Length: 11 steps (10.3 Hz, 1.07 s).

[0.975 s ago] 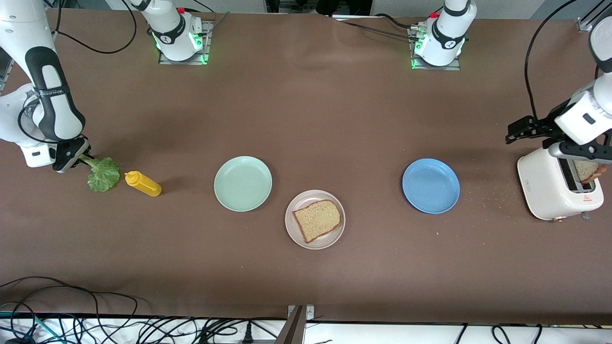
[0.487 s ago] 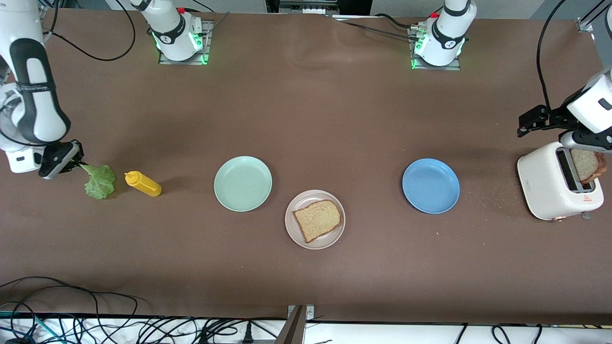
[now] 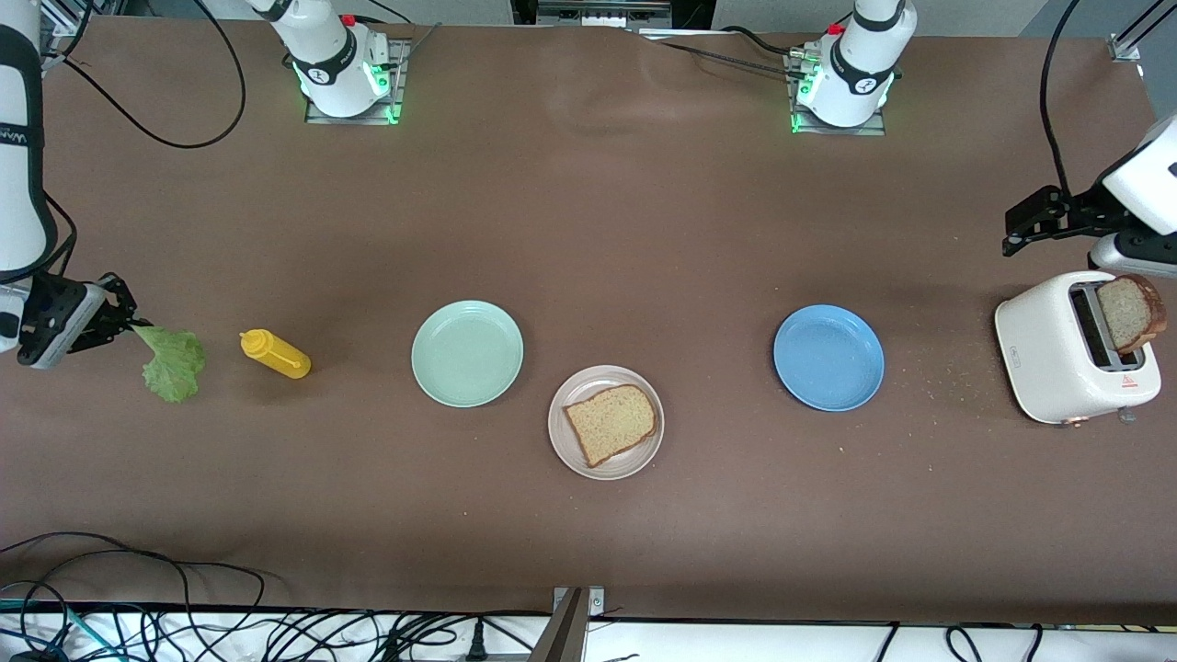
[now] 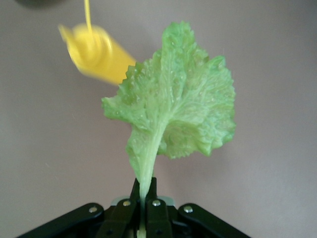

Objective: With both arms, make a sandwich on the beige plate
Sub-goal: 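Lift the lettuce with the right gripper and carry it over the toast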

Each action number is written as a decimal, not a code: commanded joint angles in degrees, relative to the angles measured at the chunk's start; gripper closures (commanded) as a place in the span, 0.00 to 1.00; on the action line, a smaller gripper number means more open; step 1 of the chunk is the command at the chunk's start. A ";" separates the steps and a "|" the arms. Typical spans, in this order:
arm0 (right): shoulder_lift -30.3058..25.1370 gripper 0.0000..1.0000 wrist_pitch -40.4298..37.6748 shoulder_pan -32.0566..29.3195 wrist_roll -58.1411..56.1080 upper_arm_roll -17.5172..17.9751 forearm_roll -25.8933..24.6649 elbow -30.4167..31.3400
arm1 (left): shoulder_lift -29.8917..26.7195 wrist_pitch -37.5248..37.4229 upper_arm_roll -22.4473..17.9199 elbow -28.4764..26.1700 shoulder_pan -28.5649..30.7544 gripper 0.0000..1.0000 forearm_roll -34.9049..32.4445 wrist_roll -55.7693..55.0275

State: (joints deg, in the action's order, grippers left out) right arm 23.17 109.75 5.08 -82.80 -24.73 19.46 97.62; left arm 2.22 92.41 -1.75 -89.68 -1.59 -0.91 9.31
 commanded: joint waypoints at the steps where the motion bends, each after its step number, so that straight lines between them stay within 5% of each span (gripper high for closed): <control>1: -1.81 1.00 -7.94 7.89 14.00 -0.05 -2.32 -5.66 | 0.42 -2.05 0.35 1.79 0.54 0.00 1.43 -0.34; 4: -1.38 1.00 -10.97 21.33 32.74 0.12 -3.03 -11.12 | 1.03 -2.06 0.17 1.97 0.80 0.00 1.35 0.10; 7: 0.47 1.00 -3.00 34.79 49.34 0.04 -2.85 -12.19 | 1.29 -1.88 0.00 1.97 0.89 0.00 1.35 0.19; 11: 7.21 1.00 8.79 45.08 60.71 2.23 -2.59 -14.72 | 2.96 -1.53 0.00 1.97 0.80 0.00 1.52 0.19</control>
State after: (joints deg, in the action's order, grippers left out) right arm 26.62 116.42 47.01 -26.16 -22.64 17.34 86.68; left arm 3.94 91.59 -1.95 -89.22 -1.25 -0.83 9.28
